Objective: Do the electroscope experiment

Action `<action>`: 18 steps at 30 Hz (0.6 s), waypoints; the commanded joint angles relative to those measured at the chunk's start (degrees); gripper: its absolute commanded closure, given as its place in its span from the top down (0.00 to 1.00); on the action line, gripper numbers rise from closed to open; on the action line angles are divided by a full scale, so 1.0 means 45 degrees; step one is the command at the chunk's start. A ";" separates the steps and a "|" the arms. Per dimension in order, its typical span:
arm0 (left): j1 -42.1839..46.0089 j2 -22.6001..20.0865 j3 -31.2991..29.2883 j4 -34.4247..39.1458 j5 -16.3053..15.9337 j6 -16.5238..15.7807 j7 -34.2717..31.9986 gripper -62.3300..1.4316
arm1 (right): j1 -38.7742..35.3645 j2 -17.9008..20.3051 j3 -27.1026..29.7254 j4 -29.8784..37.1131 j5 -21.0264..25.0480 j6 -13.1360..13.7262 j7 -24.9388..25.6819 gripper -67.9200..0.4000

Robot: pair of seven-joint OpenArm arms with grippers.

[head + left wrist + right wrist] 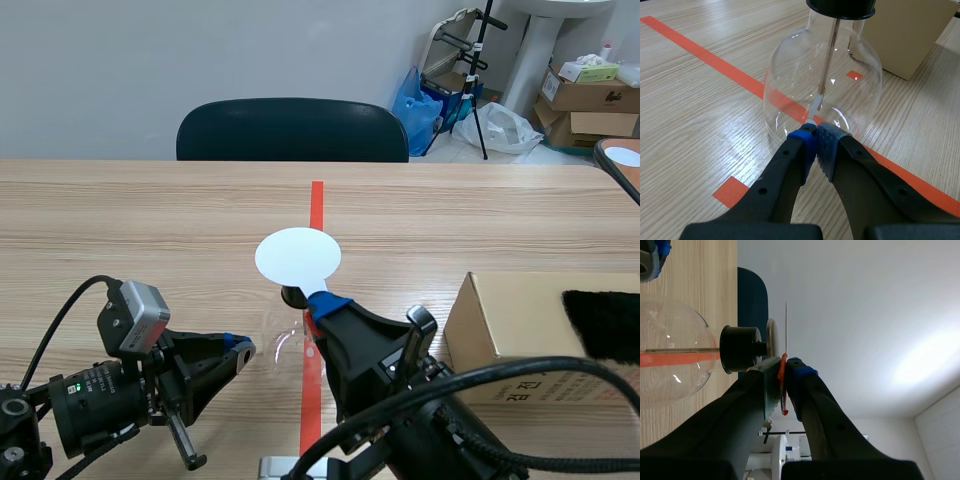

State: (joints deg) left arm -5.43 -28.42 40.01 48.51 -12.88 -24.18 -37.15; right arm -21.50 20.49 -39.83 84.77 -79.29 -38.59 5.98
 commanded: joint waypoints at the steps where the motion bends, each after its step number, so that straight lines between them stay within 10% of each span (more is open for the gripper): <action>1: -0.0063 -0.0010 -0.0049 0.0228 -0.0126 -0.0073 -0.0219 0.07 | 0.0087 0.0063 0.0121 0.0369 0.0000 -0.0175 -0.0010 0.03; 18: -0.0063 -0.0010 -0.0049 0.0228 -0.0126 -0.0073 -0.0219 0.07 | 0.0087 0.0063 0.0121 0.0369 0.0000 -0.0175 -0.2045 0.03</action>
State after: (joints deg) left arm -5.43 -28.42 40.01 48.51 -12.88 -24.18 -37.15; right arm -21.50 20.49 -39.83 84.77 -79.29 -38.59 -2.39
